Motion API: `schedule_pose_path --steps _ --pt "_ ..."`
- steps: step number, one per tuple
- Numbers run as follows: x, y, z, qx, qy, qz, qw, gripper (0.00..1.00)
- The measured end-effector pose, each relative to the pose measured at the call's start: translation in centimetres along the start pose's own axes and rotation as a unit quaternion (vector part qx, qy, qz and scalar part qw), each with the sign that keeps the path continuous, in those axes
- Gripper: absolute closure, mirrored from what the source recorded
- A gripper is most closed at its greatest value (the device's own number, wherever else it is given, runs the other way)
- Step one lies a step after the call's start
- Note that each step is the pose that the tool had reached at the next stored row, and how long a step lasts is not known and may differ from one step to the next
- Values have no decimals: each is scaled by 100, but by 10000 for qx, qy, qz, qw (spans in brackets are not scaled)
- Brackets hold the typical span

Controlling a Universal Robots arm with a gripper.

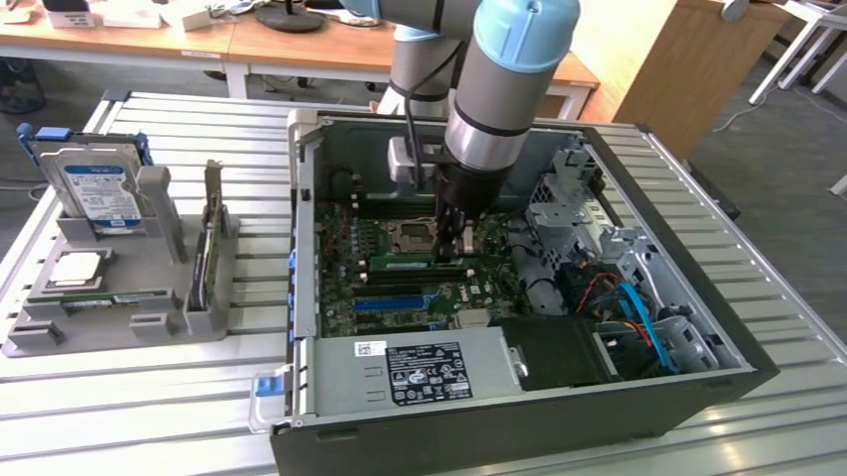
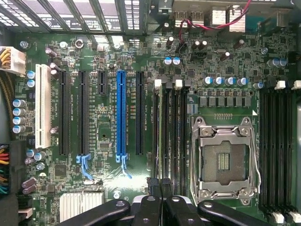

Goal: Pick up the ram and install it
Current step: 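Insert the ram into the slot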

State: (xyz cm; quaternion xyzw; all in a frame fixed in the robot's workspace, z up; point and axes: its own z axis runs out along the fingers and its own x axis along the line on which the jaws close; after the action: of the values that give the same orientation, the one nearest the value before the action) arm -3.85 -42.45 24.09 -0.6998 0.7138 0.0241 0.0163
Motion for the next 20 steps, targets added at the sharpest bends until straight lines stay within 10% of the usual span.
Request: schedule_pose_path --steps 20 --pt "1 0 29 4 -1 78 10000 88"
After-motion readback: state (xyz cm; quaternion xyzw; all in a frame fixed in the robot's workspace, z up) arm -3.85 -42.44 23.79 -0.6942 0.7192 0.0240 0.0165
